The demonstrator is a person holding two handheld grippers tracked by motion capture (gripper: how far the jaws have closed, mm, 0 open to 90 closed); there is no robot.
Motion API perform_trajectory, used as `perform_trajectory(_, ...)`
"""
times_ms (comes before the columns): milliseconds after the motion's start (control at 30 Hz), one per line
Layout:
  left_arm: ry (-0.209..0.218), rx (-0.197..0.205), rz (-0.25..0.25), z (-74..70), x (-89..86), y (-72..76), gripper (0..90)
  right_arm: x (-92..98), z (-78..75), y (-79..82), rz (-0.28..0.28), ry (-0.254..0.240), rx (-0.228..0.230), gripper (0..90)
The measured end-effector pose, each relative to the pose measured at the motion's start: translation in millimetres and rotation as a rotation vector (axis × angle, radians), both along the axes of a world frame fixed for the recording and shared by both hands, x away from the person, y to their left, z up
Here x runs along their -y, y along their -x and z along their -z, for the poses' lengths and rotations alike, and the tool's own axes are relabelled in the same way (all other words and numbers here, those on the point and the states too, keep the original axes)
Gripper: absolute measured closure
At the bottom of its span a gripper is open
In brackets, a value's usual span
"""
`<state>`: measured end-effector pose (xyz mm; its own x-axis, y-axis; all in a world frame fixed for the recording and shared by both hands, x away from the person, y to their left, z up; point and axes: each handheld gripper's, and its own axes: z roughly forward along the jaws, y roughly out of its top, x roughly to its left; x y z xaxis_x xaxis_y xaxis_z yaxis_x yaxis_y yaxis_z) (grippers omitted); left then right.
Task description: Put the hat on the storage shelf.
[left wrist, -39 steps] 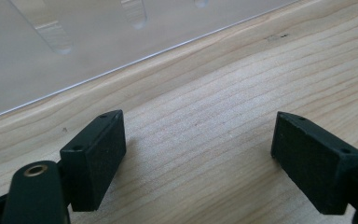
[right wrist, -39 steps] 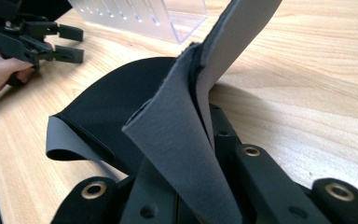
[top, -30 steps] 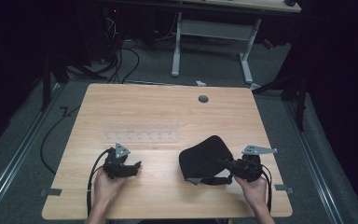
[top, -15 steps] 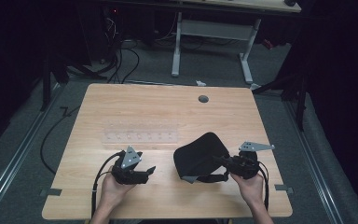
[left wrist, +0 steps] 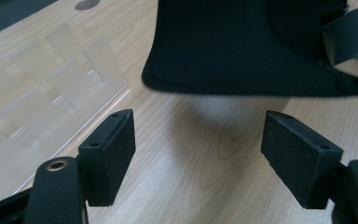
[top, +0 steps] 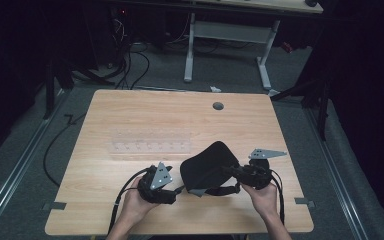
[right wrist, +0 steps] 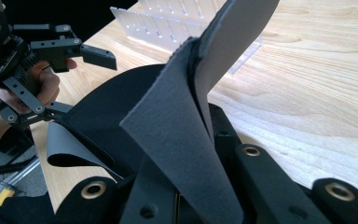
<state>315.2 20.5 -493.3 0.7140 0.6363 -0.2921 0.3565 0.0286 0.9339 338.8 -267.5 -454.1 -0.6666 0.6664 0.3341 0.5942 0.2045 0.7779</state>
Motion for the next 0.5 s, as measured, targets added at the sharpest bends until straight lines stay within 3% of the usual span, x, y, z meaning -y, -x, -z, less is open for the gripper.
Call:
perform_trajectory(167,-0.015,0.015,0.024,1.4,3.8,1.9,29.4,-8.6,0.7,-2.5,-0.014,0.029,-0.015,84.1)
perform_trajectory(500,-0.04,0.037,0.041,3.5,7.9,5.1,39.5,-15.5,-0.1,-1.1,-0.026,0.021,-0.025,84.0)
